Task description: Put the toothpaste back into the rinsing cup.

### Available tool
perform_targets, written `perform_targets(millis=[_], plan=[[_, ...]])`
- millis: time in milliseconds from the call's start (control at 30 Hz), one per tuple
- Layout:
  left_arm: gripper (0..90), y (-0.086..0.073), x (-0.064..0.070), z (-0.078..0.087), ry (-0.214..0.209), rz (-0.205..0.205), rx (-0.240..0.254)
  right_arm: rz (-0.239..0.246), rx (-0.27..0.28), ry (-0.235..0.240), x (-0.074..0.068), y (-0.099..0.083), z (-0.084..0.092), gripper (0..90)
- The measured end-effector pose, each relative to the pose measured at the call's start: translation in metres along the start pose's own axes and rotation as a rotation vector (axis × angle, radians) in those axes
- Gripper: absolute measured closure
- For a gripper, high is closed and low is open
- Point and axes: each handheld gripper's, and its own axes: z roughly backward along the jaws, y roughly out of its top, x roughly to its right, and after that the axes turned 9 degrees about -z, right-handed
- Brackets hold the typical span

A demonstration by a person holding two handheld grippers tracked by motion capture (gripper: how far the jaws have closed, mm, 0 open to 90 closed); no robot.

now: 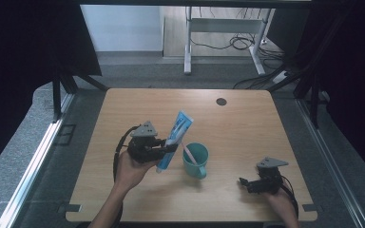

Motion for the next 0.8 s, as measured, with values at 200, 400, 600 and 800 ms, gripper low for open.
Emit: perform_targets(millis=[200,400,600,800], plan=[[73.1,0.007,0.005,-0.007,0.01,0.003,0.021,0.0,0.0,0.0,0.0,0.0,0.0,1.7],[73.1,0.016,0.009,-0.016,0.021,0.004,0.031,-0.001,-0.001,0.002,0.0,0.0,0.0,1.7],[73.0,0.025,0.015,-0.029,0.044,-0.022,0.027,-0.001,-0.001,0.0,0.0,0.0,0.0,1.7],[73.0,0.034,0.022,-0.043,0.059,-0.05,0.029,-0.002,-0.001,0.0,0.0,0.0,0.0,1.7]])
